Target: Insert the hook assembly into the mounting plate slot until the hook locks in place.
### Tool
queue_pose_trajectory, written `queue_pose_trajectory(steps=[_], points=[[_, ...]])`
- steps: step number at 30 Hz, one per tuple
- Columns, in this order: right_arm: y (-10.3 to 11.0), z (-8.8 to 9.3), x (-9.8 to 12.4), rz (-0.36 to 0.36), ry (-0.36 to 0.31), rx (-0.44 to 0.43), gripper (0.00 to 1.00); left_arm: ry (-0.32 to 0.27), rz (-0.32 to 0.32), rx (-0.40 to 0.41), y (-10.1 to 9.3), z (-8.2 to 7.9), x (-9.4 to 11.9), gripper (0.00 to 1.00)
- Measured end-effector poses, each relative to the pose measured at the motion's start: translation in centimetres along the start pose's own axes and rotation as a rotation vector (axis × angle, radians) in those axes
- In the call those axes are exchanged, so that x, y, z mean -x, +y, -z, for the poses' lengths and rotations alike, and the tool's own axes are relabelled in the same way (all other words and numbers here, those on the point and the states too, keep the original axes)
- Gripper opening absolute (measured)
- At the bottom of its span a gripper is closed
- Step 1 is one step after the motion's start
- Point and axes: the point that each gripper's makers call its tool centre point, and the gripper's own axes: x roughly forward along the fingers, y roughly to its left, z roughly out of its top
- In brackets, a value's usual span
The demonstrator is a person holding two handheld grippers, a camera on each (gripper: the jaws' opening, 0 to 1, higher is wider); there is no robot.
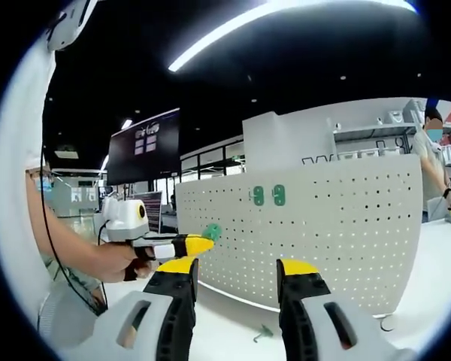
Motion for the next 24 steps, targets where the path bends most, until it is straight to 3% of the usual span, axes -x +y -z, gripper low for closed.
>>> queue_pose_trajectory(steps=[6,16,22,24], points=[[0.1,-0.3,0.0,-0.003,-0.006,0.006,0.40,-0.050,0.002,0.000,-0.7,-1.6,0.7,0.03],[0.3,-0.2,-0.2,-0.008,-0.004,-0.001,0.40,-0.048,0.003,-0.002,-1.1,-1.6,0.9,0.03],[0.8,-0.3,-0.1,-0.066,-0.029,-0.249,0.33,-0.042,0.007,-0.007,-1.3,-1.4,0.8,0.03],[0.7,-0.2,-0.1,-0.066,-0.034,-0.257,0.33,-0.041,0.007,-0.006,-1.3,-1.4,0.7,0.03]])
